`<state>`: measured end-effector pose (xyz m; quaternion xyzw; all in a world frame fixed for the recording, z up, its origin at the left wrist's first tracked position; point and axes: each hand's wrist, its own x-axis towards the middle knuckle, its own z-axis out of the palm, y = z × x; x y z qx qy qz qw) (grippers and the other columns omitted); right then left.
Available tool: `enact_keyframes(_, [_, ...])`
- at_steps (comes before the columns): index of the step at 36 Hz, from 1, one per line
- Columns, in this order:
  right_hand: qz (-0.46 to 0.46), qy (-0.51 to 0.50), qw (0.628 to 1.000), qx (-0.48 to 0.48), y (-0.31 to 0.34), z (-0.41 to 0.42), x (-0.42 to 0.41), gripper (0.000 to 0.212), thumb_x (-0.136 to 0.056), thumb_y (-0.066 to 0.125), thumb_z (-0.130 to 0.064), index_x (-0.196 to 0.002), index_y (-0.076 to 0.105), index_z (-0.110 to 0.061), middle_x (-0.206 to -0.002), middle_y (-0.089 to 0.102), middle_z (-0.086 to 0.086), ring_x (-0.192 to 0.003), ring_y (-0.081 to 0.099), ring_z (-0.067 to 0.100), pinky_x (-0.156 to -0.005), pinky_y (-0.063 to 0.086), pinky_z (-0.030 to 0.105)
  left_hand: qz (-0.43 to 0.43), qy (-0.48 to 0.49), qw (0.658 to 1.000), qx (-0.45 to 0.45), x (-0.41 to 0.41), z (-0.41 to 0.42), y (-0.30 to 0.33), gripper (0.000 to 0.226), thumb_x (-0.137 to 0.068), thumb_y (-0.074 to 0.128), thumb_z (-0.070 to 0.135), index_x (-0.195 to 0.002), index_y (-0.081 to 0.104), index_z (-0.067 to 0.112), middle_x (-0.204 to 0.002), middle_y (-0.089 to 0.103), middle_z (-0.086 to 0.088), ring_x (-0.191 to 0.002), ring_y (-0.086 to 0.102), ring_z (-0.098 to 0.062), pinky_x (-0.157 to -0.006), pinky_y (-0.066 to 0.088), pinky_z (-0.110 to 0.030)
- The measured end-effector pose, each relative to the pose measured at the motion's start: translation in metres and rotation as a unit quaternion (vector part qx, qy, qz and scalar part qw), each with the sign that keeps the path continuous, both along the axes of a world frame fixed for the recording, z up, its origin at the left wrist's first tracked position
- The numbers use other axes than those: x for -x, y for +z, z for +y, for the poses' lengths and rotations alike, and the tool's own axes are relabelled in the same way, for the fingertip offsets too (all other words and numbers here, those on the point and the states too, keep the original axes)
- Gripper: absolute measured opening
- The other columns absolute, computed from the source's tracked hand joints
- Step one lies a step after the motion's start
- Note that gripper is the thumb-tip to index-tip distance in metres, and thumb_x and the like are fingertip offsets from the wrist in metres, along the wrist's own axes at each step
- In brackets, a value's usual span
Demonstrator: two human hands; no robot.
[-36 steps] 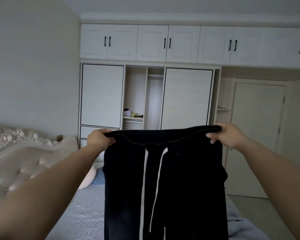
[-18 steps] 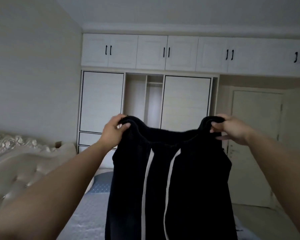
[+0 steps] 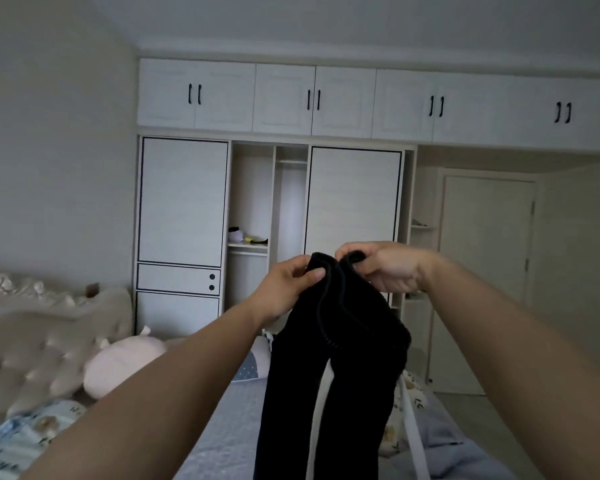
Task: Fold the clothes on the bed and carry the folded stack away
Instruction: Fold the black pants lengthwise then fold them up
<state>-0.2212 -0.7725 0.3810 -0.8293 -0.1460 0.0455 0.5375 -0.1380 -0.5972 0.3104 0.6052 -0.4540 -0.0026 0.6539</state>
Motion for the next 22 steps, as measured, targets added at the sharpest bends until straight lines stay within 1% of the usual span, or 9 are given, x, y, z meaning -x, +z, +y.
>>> enact_keyframes(2, [-0.014,-0.002,1.0,-0.016,-0.002,0.0,0.0,0.033,-0.093,0.032,0.012,-0.092,0.053,-0.014,-0.082,0.051,0.005,-0.074,0.05,0.016,-0.066,0.044,0.028,0.057,-0.045,0.997,0.025,0.002,-0.005,-0.002,0.019,-0.096,0.05,0.008,-0.112,0.059,0.007,-0.101,0.065,-0.007,-0.088,0.063,-0.01,-0.079,0.05,-0.019])
enact_keyframes(4, [-0.036,-0.013,0.999,-0.03,-0.005,0.002,0.001,0.032,-0.093,0.034,0.009,-0.092,0.055,-0.015,-0.083,0.051,0.005,-0.075,0.05,0.016,-0.063,0.047,0.024,0.112,-0.1,0.988,0.04,0.004,-0.008,-0.002,0.016,-0.095,0.05,0.013,-0.11,0.058,0.013,-0.098,0.065,-0.006,-0.087,0.064,-0.014,-0.076,0.052,-0.023])
enact_keyframes(6, [-0.055,-0.026,0.997,-0.038,-0.007,0.003,0.001,0.032,-0.093,0.036,0.008,-0.096,0.058,-0.016,-0.086,0.056,0.005,-0.079,0.053,0.018,-0.066,0.048,0.024,0.152,-0.148,0.976,0.052,0.003,-0.011,-0.003,0.026,-0.089,0.056,0.019,-0.114,0.057,0.014,-0.101,0.065,-0.008,-0.089,0.065,-0.016,-0.076,0.053,-0.026])
enact_keyframes(9, [-0.05,-0.052,0.997,-0.026,-0.008,0.002,0.003,0.034,-0.093,0.04,0.007,-0.101,0.06,-0.019,-0.089,0.062,0.004,-0.077,0.061,0.017,-0.067,0.05,0.025,0.176,-0.198,0.963,0.051,-0.001,-0.015,-0.006,0.039,-0.084,0.062,0.022,-0.122,0.056,0.015,-0.113,0.062,-0.013,-0.1,0.062,-0.021,-0.086,0.053,-0.031])
enact_keyframes(11, [-0.034,-0.068,0.997,-0.019,-0.008,0.002,0.006,0.036,-0.092,0.041,0.007,-0.107,0.06,-0.02,-0.091,0.064,0.004,-0.074,0.063,0.015,-0.064,0.052,0.023,0.184,-0.211,0.959,0.042,-0.002,-0.018,-0.009,0.041,-0.081,0.066,0.023,-0.121,0.057,0.015,-0.112,0.063,-0.012,-0.1,0.063,-0.021,-0.085,0.053,-0.031])
enact_keyframes(14, [-0.016,-0.08,0.996,-0.044,-0.011,0.0,0.008,0.039,-0.092,0.041,0.008,-0.117,0.056,-0.017,-0.103,0.062,0.01,-0.083,0.062,0.021,-0.073,0.053,0.027,0.194,-0.204,0.959,0.041,-0.002,-0.023,-0.012,0.035,-0.081,0.068,0.024,-0.114,0.058,0.015,-0.101,0.067,-0.009,-0.091,0.065,-0.019,-0.078,0.055,-0.03])
enact_keyframes(17, [-0.014,-0.092,0.993,-0.076,-0.015,-0.001,0.007,0.042,-0.092,0.039,0.012,-0.121,0.055,-0.013,-0.115,0.059,0.015,-0.098,0.056,0.027,-0.09,0.048,0.035,0.154,-0.144,0.977,0.039,-0.001,-0.027,-0.015,0.011,-0.087,0.062,0.022,-0.097,0.062,0.02,-0.085,0.068,0.0,-0.078,0.065,-0.012,-0.068,0.053,-0.025])
enact_keyframes(19, [-0.01,-0.102,0.99,-0.094,-0.016,-0.001,0.006,0.044,-0.092,0.037,0.012,-0.122,0.055,-0.014,-0.119,0.059,0.016,-0.096,0.058,0.026,-0.084,0.052,0.032,0.102,-0.082,0.991,0.025,0.0,-0.029,-0.016,0.003,-0.091,0.059,0.024,-0.091,0.062,0.025,-0.081,0.066,0.005,-0.077,0.063,-0.009,-0.071,0.05,-0.025])
enact_keyframes(22, [0.002,-0.116,0.985,-0.124,-0.016,-0.004,0.004,0.045,-0.093,0.033,0.012,-0.118,0.057,-0.017,-0.117,0.06,0.017,-0.086,0.064,0.024,-0.077,0.056,0.029,0.054,-0.03,0.998,0.009,0.003,-0.031,-0.018,0.005,-0.093,0.057,0.028,-0.089,0.06,0.028,-0.08,0.063,0.007,-0.078,0.06,-0.009,-0.074,0.047,-0.026])
